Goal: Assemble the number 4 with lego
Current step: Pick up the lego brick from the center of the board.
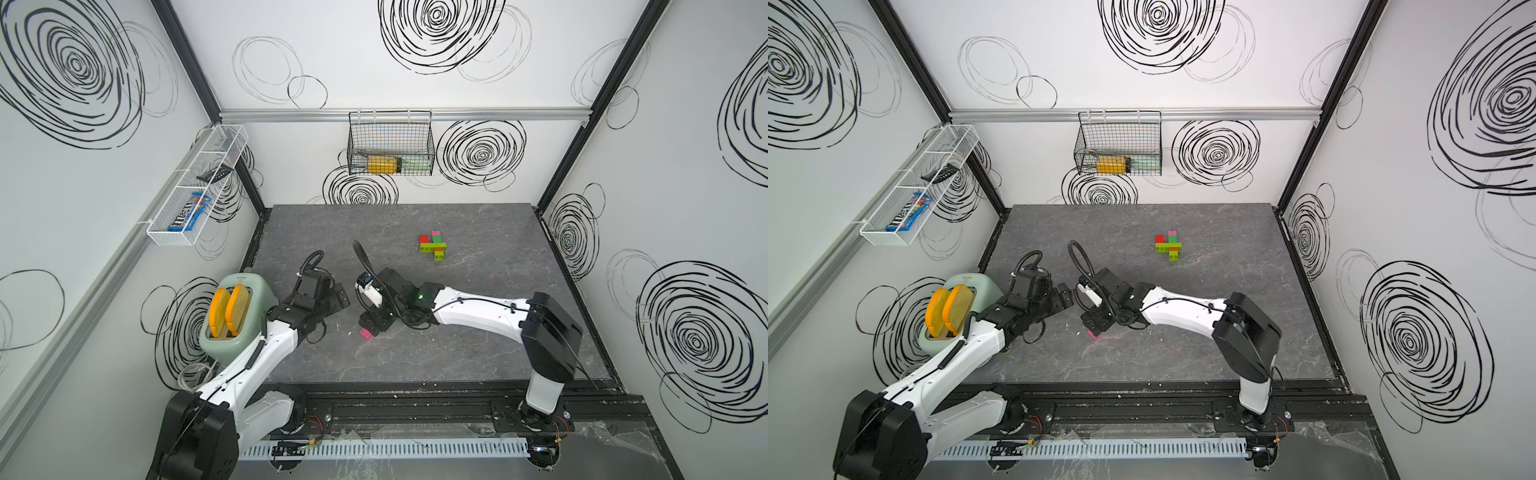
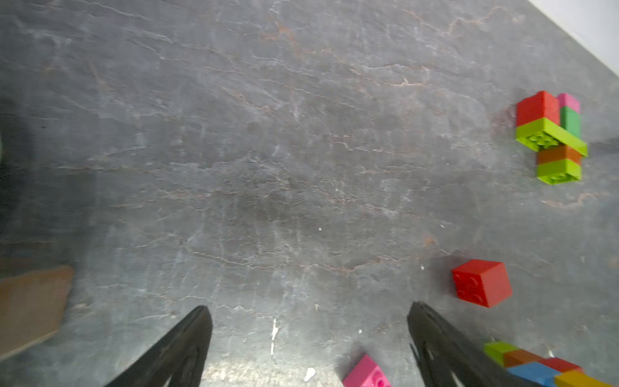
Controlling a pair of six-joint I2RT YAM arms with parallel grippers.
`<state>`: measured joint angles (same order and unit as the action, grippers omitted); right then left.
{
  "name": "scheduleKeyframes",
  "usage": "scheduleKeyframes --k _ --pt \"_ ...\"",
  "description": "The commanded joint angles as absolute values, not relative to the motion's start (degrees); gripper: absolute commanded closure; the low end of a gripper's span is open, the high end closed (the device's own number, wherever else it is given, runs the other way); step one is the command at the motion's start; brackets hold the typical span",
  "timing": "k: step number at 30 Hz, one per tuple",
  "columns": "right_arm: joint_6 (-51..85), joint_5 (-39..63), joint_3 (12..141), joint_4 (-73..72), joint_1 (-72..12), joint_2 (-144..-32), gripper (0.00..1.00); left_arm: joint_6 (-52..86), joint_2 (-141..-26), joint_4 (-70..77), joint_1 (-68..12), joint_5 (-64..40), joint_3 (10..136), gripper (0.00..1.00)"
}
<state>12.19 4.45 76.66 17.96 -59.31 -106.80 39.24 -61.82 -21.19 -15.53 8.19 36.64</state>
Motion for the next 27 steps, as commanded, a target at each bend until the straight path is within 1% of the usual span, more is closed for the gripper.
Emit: scheduleKeyframes --k 1,4,8,17,21,24,27 --pt "13.88 5.71 80.23 26.09 -60.15 -111.77 0.17 38.1 -61.55 -24.8 -14.91 15.81 39.74 0.04" --pt "13.45 5.58 83.04 27.22 -60.98 -115.45 0.2 37.35 -61.11 -25.31 -14.31 18.45 40.43 0.04" --pt "13.27 5.83 84.88 27.73 -61.43 -118.63 0.23 37.79 -60.57 -24.73 -12.78 17.57 39.86 0.04" --pt "12.7 3.7 86.92 28.57 -62.4 -121.08 0.43 37.86 -61.0 -23.73 -12.3 15.74 39.45 0.04" --pt "12.48 4.4 87.15 28.38 -62.36 -121.14 0.49 37.97 -60.96 -23.64 -12.24 15.62 39.29 0.04" --pt "12.49 3.87 87.44 28.68 -62.36 -121.5 0.5 37.99 -60.83 -23.54 -12.22 15.47 39.2 0.04" --pt "12.31 3.35 87.41 28.83 -62.4 -121.54 0.56 38.0 -60.86 -23.34 -12.18 15.06 39.11 0.04"
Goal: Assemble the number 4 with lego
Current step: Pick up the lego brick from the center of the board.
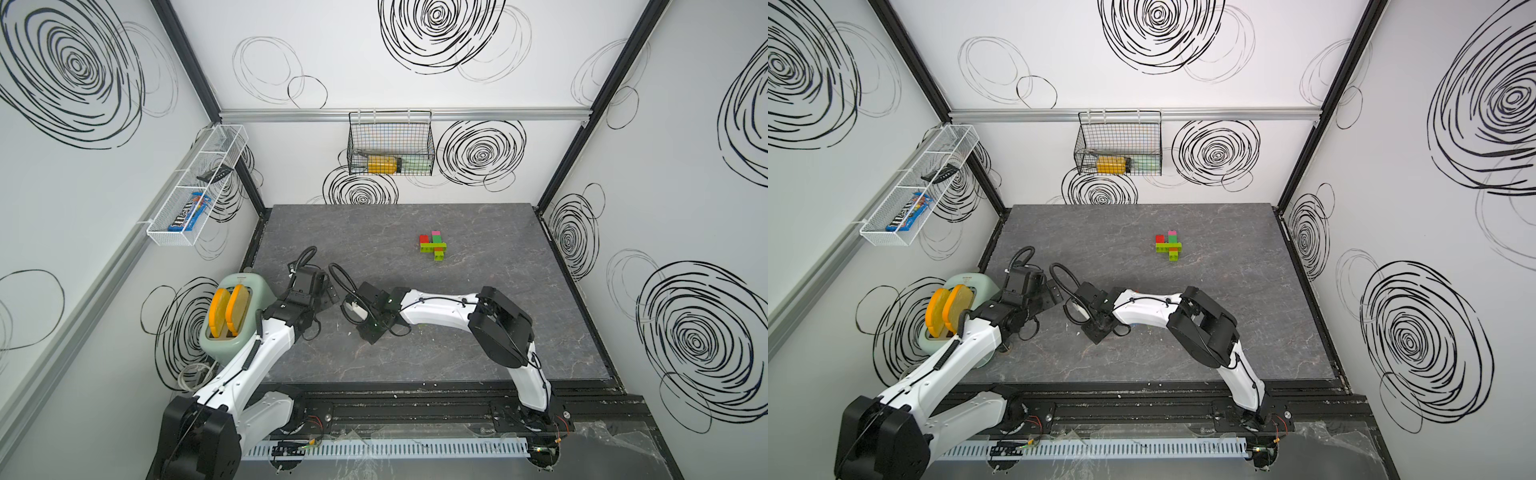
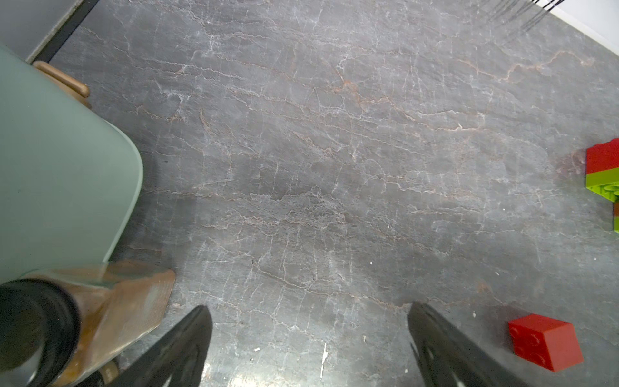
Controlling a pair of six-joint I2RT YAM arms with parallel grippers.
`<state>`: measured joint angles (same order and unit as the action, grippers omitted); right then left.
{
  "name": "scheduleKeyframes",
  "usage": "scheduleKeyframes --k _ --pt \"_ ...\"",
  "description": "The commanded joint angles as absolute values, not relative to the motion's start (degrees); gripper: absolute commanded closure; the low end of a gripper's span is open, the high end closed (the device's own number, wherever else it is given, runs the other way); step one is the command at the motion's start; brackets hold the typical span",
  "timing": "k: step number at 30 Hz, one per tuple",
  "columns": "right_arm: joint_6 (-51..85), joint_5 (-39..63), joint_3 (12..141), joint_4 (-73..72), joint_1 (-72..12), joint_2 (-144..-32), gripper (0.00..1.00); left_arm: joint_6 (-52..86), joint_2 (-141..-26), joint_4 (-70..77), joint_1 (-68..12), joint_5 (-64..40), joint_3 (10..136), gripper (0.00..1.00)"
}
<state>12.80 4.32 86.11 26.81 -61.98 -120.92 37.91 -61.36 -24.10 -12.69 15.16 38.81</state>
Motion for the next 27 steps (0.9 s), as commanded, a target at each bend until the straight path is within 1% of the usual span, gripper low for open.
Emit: scheduleKeyframes --k 1,5,8,10,11,12,19,24,27 --pt "12.31 2.99 87.3 28.68 -62.4 -121.26 0.58 37.98 -60.95 -23.14 -12.17 14.93 39.02 0.04" --pt "12.38 2.55 86.77 28.15 -62.01 -119.04 0.67 37.71 -61.1 -22.66 -12.17 13.87 38.85 0.04" --pt "12.7 2.77 85.14 26.87 -61.31 -115.71 0.79 36.84 -61.28 -21.85 -12.17 11.61 38.67 0.04" --pt "13.04 3.32 83.55 25.84 -60.58 -113.08 0.89 35.86 -61.35 -21.29 -12.19 9.47 38.59 0.04" --pt "13.38 3.62 82.64 25.13 -60.03 -111.58 0.98 35.23 -61.46 -20.83 -12.19 7.78 38.45 0.04" --pt "13.84 3.99 81.7 24.52 -59.46 -110.15 1.0 34.75 -61.43 -20.28 -12.21 6.44 38.28 0.04" --pt "19.5 3.36 74.53 17.85 -54.44 -100.06 1.0 33.84 -62.35 -17.59 -12.02 -0.75 36.83 0.04" --pt "23.02 8.89 69.26 11.02 -50.14 -93.11 1.0 33.92 -63.08 -17.15 -11.95 -2.55 37.31 0.04" --pt "23.43 8.87 67.85 9.55 -48.84 -90.33 1.0 34.1 -63.57 -15.53 -11.92 -4.98 37.53 0.04"
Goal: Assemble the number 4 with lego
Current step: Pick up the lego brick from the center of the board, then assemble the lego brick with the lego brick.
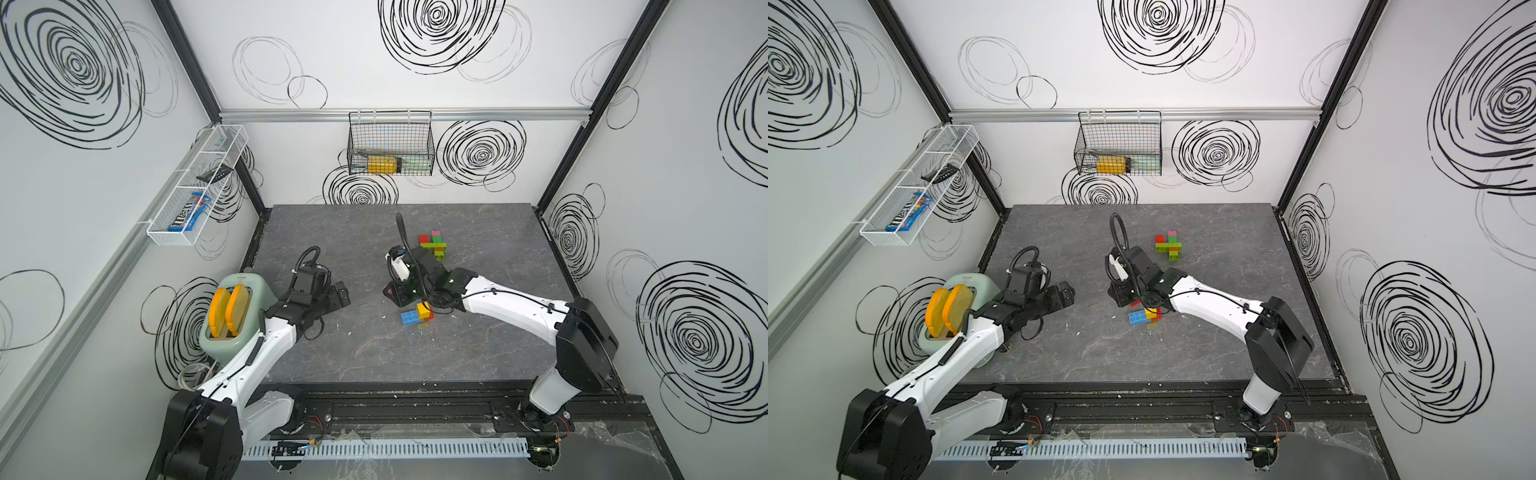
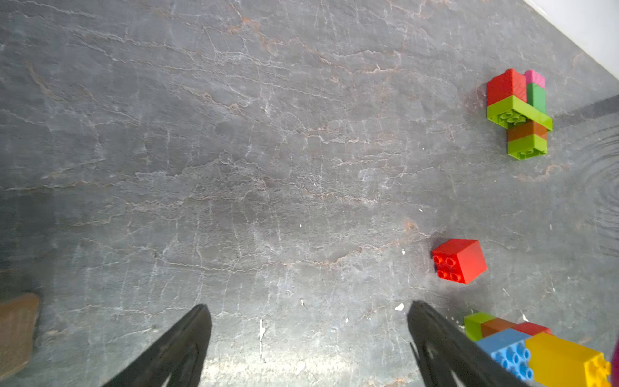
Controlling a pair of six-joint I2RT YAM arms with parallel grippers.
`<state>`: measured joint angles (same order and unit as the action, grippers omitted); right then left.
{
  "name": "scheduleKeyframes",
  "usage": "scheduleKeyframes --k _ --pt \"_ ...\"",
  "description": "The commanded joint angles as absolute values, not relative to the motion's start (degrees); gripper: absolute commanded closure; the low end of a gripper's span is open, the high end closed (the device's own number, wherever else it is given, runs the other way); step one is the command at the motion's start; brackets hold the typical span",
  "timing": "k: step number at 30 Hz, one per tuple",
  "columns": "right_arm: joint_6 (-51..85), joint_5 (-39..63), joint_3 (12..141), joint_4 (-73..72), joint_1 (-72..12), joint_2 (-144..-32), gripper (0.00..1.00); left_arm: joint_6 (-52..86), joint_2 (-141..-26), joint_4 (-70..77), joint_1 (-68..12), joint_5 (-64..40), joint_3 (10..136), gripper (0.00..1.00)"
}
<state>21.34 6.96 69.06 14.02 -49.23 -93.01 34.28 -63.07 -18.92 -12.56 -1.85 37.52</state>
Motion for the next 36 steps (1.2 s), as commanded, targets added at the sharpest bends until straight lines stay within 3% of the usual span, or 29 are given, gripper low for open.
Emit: scheduleKeyframes --k 1,5,12,20,28,36 --pt "23.67 8.37 67.4 9.21 -48.5 -89.51 1.0 34.23 -63.71 -14.57 -11.93 -6.36 37.4 0.04" --pt "23.77 6.94 64.58 7.13 -47.07 -85.78 1.0 35.59 -63.14 -8.28 -13.25 -11.29 35.78 0.04" --pt "23.11 1.86 57.31 4.43 -45.0 -77.85 1.0 31.52 -67.4 -9.85 -28.47 2.55 43.24 0.04" --pt "25.57 -1.9 50.74 9.64 -42.98 -70.25 1.0 32.89 -74.73 -2.09 -37.32 -2.4 45.85 0.04" --pt "30.04 3.27 50.49 17.76 -43.15 -70.78 1.0 33.75 -77.76 -1.33 -38.25 -6.89 45.32 0.04" --pt "30.67 -0.51 57.1 28.41 -46.31 -76.98 1.0 37.03 -78.48 2.91 -34.46 -14.24 39.8 0.04"
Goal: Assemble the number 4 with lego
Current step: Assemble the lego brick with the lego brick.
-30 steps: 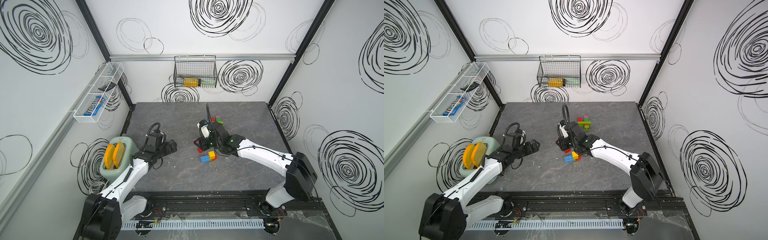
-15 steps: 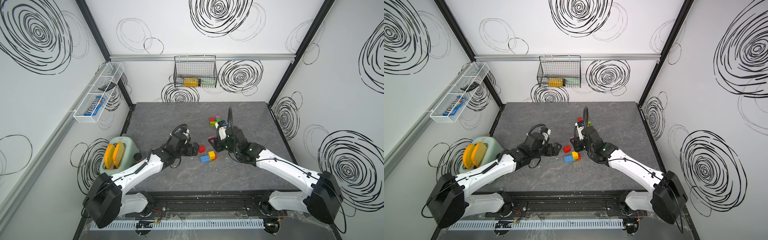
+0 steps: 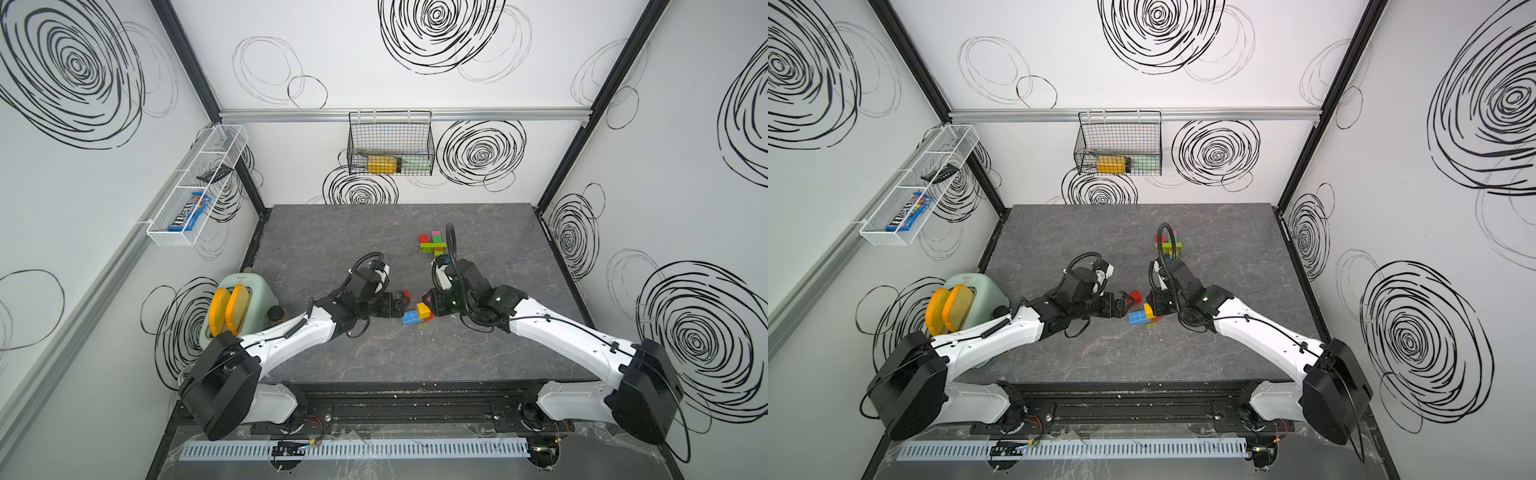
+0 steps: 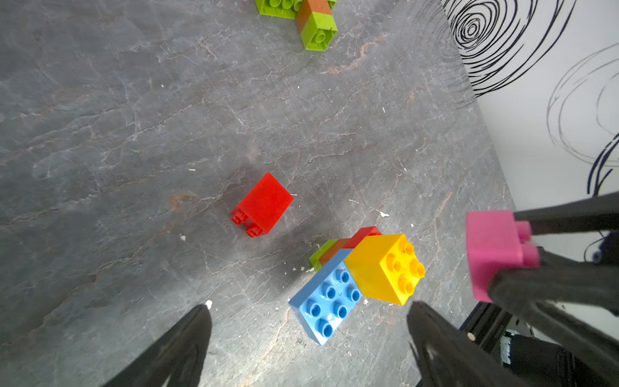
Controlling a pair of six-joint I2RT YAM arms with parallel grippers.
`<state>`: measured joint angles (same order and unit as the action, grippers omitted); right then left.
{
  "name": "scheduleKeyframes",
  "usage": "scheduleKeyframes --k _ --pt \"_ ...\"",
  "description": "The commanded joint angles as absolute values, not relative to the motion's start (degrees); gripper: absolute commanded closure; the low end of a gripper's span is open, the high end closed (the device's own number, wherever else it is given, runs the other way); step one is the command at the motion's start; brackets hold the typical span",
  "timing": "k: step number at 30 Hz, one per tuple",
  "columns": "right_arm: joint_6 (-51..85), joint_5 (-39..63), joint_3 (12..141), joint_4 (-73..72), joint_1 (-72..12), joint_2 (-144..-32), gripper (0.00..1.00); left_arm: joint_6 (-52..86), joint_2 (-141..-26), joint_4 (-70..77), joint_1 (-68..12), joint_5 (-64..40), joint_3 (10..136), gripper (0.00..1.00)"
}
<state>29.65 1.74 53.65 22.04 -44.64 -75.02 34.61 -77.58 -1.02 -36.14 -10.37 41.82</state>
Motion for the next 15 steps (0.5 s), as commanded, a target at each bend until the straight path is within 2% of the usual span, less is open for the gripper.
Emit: scheduleKeyframes --k 1,8,15 --pt "30.55 -1.6 58.19 29.9 -47.02 -78.04 1.0 37.17 -78.53 3.35 -33.88 -14.73 39.24 0.04" --pt "31.46 -5.42 68.04 42.08 -48.25 -87.04 1.0 35.95 -79.05 3.55 -32.43 -15.86 37.41 0.04" --pt "32.66 -4.09 69.86 42.06 -47.98 -89.39 1.0 35.44 -81.76 3.68 -32.34 -18.31 36.76 0.04"
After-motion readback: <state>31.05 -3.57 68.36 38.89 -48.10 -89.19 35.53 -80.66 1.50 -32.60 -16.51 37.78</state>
